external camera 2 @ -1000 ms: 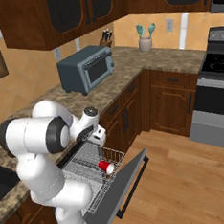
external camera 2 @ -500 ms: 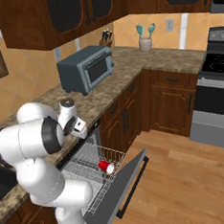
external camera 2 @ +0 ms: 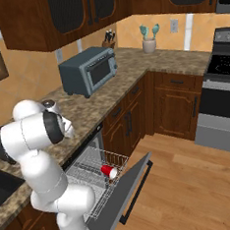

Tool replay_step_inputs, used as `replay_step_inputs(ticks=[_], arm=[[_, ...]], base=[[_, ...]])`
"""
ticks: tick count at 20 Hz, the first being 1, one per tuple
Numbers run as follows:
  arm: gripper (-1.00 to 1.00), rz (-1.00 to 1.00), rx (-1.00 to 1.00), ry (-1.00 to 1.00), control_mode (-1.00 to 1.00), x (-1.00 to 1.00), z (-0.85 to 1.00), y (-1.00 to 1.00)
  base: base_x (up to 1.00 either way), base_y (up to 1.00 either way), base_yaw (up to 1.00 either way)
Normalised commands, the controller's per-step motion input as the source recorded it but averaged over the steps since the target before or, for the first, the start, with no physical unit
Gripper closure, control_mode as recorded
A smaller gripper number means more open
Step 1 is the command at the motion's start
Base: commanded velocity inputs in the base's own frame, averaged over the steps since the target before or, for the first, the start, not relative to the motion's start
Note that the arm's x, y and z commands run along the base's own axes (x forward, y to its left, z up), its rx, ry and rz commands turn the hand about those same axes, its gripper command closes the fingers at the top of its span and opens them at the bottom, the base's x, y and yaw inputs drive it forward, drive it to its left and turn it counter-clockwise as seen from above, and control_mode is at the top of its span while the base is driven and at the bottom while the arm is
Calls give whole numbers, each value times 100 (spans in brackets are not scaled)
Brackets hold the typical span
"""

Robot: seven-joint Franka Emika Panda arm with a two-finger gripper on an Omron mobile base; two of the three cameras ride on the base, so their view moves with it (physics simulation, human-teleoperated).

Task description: Pick up the cup and bowl from the counter, place them in the dishwasher, and close the dishwasher door.

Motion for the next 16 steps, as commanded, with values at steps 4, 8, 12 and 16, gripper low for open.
replay_step_inputs(ticks=[4, 8, 12, 16], arm=[[-100, 0, 0, 0, -100, 9, 10, 41], [-100, 0, 0, 0, -100, 16, -3, 35], [-100, 0, 0, 0, -100, 11, -30, 2], [-100, 0, 2, 0, -100, 1, -39, 0]], base=[[0, 0, 0], [0, 0, 0], [0, 0, 0], [0, 0, 0]])
